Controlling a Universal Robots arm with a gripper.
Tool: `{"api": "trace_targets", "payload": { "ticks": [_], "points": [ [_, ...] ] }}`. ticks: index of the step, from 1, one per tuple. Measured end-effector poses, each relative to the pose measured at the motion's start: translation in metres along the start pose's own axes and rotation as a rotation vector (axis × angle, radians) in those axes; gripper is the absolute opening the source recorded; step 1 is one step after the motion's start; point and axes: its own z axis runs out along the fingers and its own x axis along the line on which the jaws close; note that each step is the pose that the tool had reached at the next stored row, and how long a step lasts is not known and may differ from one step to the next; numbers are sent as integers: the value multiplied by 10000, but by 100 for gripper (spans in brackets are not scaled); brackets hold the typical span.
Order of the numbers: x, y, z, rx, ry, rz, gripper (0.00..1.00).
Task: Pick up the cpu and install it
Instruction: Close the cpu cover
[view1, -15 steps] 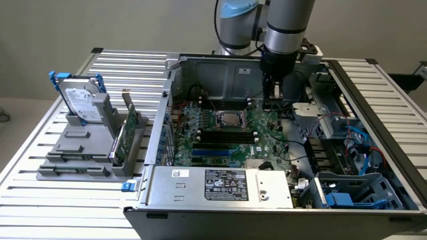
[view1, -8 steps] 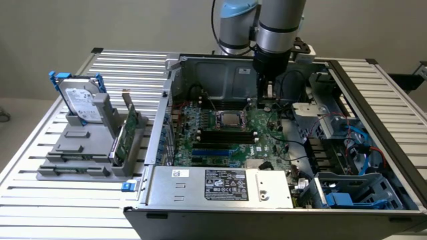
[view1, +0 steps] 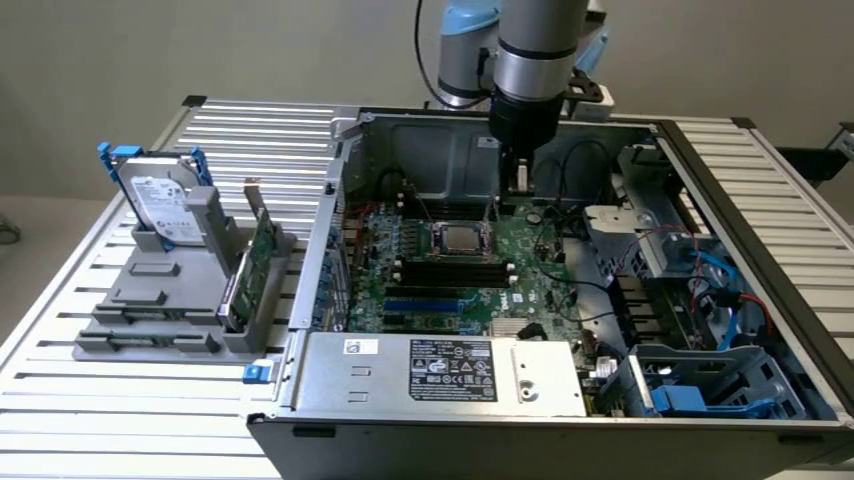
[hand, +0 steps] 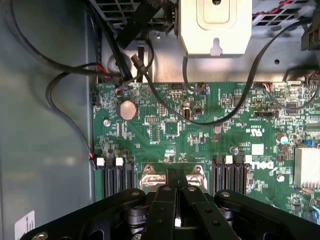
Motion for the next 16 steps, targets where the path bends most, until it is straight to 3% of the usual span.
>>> {"api": "trace_targets", "payload": {
  "ticks": [16],
  "points": [
    [-19,-602,-5,-64,-2,25,11]
  ]
}}
